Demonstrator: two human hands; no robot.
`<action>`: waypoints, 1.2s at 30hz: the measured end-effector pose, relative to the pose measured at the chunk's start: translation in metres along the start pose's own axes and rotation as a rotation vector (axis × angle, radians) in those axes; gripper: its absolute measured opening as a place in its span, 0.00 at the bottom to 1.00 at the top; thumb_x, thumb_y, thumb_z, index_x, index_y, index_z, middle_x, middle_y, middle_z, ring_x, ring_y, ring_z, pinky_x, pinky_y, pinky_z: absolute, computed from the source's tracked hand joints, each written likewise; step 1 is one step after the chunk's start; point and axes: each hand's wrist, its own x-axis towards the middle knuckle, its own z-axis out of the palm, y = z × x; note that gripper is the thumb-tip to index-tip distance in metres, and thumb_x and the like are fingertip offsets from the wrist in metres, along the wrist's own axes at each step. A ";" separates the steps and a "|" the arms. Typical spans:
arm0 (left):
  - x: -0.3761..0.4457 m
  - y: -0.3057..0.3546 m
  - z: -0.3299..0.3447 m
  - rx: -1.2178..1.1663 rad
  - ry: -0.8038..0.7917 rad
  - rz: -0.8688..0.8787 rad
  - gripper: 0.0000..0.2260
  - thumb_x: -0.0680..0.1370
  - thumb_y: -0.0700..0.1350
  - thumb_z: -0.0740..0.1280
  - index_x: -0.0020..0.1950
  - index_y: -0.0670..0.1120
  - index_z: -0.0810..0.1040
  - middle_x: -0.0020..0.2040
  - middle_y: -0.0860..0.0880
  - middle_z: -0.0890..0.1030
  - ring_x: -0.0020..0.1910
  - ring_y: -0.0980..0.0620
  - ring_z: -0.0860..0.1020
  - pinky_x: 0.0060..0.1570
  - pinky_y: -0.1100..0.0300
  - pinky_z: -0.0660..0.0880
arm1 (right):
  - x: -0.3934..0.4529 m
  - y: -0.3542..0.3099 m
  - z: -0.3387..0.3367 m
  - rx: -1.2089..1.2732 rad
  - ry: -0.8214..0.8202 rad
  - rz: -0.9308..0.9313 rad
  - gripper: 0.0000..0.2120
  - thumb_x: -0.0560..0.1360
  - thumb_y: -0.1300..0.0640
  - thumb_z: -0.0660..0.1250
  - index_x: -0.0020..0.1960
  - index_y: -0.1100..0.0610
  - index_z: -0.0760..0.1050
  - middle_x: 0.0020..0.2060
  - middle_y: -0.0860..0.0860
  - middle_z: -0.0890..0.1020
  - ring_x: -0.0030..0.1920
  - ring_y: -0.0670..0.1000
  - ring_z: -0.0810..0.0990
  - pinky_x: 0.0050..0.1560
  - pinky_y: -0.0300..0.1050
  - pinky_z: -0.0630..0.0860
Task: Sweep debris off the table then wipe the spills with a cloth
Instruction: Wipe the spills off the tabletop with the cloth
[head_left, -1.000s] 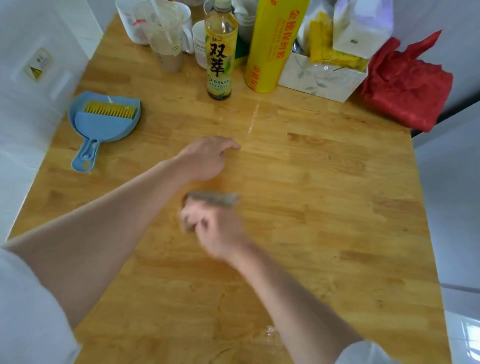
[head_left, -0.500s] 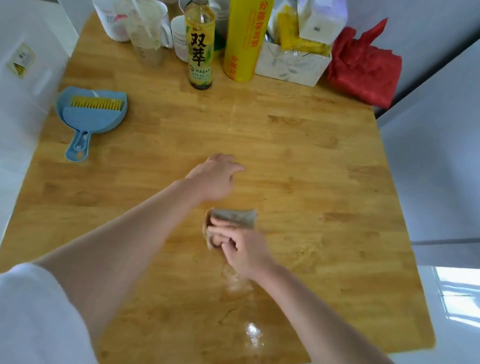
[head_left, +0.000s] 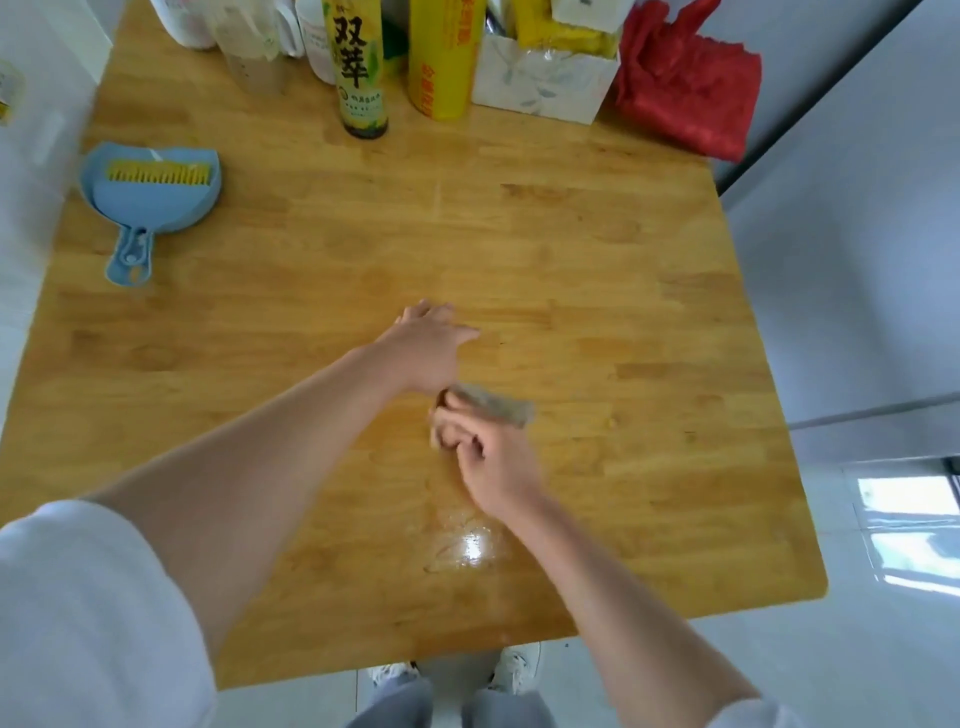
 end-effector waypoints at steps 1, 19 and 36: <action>0.001 0.002 0.000 0.010 -0.001 -0.011 0.30 0.81 0.37 0.53 0.79 0.61 0.56 0.81 0.51 0.45 0.79 0.44 0.42 0.75 0.42 0.52 | -0.021 -0.007 0.019 -0.009 -0.171 -0.106 0.19 0.77 0.52 0.54 0.59 0.45 0.81 0.63 0.43 0.80 0.31 0.30 0.73 0.31 0.28 0.69; 0.000 0.047 0.005 0.059 0.164 -0.163 0.24 0.80 0.55 0.63 0.76 0.56 0.64 0.75 0.42 0.61 0.75 0.38 0.58 0.68 0.42 0.67 | -0.083 0.081 -0.069 -0.022 -0.379 -0.179 0.18 0.78 0.56 0.57 0.60 0.44 0.81 0.62 0.33 0.76 0.32 0.35 0.78 0.30 0.28 0.72; 0.035 0.156 0.037 0.077 0.016 -0.090 0.27 0.79 0.48 0.61 0.76 0.66 0.60 0.79 0.47 0.53 0.76 0.33 0.50 0.70 0.38 0.63 | -0.083 0.170 -0.159 -0.039 -0.107 -0.040 0.17 0.76 0.57 0.57 0.51 0.44 0.84 0.57 0.42 0.84 0.31 0.43 0.81 0.24 0.32 0.70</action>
